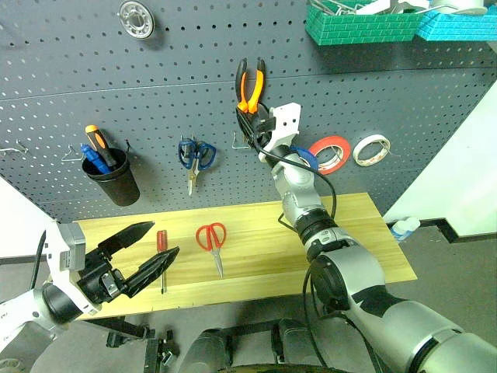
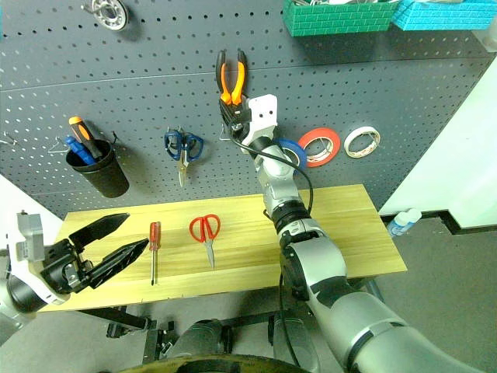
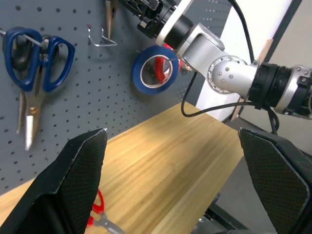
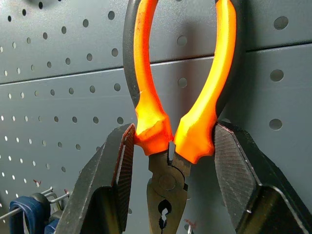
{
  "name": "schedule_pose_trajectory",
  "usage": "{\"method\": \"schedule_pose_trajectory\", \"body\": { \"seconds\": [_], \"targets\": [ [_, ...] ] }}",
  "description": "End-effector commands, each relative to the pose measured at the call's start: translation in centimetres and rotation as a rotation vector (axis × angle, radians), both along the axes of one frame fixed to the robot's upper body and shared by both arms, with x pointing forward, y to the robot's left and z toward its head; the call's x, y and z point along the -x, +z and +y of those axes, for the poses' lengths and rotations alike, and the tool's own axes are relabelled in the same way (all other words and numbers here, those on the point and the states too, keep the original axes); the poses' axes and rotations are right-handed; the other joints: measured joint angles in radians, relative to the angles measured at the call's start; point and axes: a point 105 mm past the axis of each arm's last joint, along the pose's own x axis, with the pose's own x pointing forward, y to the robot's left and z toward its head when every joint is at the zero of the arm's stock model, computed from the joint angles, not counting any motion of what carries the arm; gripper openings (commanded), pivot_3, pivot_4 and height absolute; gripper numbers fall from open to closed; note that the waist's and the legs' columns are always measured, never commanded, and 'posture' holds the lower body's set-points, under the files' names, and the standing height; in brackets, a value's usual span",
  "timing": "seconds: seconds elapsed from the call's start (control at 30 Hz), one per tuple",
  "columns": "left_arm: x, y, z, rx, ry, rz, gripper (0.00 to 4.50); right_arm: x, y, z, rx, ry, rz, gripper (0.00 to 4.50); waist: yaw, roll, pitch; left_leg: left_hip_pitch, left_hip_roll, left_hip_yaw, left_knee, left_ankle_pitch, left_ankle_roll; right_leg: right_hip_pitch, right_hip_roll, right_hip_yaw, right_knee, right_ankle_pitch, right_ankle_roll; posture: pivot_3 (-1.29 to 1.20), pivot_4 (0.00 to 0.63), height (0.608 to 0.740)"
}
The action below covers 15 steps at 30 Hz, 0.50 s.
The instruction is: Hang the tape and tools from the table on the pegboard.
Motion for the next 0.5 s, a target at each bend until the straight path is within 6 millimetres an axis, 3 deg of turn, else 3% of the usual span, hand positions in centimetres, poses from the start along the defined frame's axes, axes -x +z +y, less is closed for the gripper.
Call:
{"method": "schedule_pose_trajectory", "body": {
  "seconds": [0.03, 0.5],
  "targets": [
    [0.7, 1.2, -0.3, -0.015, -0.012, -0.04, 4.5, 0.1, 1.0, -0.2, -0.007, -0.013, -0.048, 2.05, 0.001, 0.0, 0.002, 0.0, 0.0, 0.0, 0.0, 0.0, 0.0, 0.0, 0.0, 0.0, 0.0, 0.0, 0.0, 0.12, 0.066, 0.736],
    [1.2, 1.8, -0.1, -0.029, 0.011, -0.042, 4.5, 0.2, -1.9, -0.5, 0.069, -0.037, -0.002, 2.05, 0.021, 0.0, 0.025, 0.0, 0.001, 0.0, -0.001, 0.0, 0.0, 0.0, 0.0, 0.0, -0.002, -0.001, 0.0, 0.13, 0.083, 0.736]
  ]
}}
